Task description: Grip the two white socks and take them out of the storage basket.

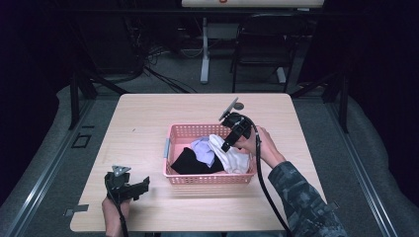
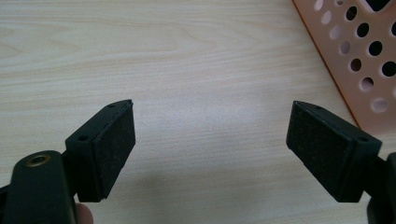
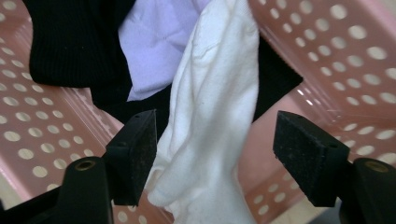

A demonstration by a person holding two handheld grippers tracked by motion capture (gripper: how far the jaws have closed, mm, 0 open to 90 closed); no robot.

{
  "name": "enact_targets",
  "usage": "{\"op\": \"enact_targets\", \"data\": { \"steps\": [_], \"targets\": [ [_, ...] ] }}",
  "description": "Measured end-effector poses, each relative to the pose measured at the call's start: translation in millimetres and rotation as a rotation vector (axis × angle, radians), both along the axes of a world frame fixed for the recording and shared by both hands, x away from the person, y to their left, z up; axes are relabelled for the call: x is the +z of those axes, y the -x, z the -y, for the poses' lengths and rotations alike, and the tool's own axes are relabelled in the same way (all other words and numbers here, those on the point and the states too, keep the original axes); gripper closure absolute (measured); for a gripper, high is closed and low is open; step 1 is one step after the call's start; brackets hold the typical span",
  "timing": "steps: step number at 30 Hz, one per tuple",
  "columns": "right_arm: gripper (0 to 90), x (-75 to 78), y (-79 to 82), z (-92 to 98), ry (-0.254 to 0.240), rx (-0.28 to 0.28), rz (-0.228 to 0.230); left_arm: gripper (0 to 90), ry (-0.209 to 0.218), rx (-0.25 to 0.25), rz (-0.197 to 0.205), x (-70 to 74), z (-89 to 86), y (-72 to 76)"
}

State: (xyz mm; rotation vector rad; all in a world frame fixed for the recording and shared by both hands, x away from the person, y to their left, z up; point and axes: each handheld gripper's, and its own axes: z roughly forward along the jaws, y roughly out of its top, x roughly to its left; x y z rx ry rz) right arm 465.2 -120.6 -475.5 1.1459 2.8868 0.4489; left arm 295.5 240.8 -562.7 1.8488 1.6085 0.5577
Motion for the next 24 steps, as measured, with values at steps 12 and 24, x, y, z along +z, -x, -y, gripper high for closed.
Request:
{"op": "enact_targets", "data": {
  "steps": [12,24],
  "targets": [
    [50.7,-28.9,-6.8,-6.1,0.100,-0.018,-0.058,15.6,-0.002,-0.002,-0.002,-0.5,0.2,-0.4],
    [86.2,-23.2,-3.7,0.5,0.119,-0.011,-0.059,15.6,-0.001,-0.002,-0.001,-0.4,0.5,-0.4]
  ]
}}
